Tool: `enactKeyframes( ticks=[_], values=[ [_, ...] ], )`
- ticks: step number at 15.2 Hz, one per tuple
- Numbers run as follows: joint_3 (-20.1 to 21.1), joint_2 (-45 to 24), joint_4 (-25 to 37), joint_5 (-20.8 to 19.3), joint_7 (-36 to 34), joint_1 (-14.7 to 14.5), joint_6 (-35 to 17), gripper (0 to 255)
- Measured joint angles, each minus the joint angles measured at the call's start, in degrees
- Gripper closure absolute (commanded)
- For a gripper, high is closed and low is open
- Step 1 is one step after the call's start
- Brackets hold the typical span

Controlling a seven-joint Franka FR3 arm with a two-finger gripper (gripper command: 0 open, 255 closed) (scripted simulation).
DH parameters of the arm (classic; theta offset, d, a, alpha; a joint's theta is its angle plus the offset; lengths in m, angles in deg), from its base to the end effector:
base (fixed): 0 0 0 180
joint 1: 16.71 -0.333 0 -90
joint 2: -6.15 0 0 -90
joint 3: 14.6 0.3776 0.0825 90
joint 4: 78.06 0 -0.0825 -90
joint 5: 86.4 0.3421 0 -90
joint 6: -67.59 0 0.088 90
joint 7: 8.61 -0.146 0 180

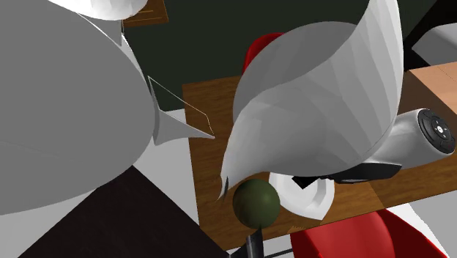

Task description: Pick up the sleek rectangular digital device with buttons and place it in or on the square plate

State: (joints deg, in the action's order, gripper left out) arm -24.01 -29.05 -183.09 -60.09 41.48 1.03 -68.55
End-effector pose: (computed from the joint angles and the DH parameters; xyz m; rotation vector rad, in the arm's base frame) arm 0.5887 -0.2716 0.2374 -2.9386 -0.1255 -0.1372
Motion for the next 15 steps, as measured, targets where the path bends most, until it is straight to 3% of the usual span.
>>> enactKeyframes(
  ticks=[5, 6, 12, 15],
  values=[
    [0.0, 0.0, 0.1, 0.1, 0.1, 0.0, -0.1, 255],
    [0.0, -0.1, 0.1, 0.1, 0.1, 0.0, -0.1, 0],
    [0.0, -0.3, 0.0, 0.1, 0.1, 0.0, -0.1, 0],
    [-0.8, 2.7, -1.1, -0.9, -0.5, -0.1, 1.9, 0]
  ],
)
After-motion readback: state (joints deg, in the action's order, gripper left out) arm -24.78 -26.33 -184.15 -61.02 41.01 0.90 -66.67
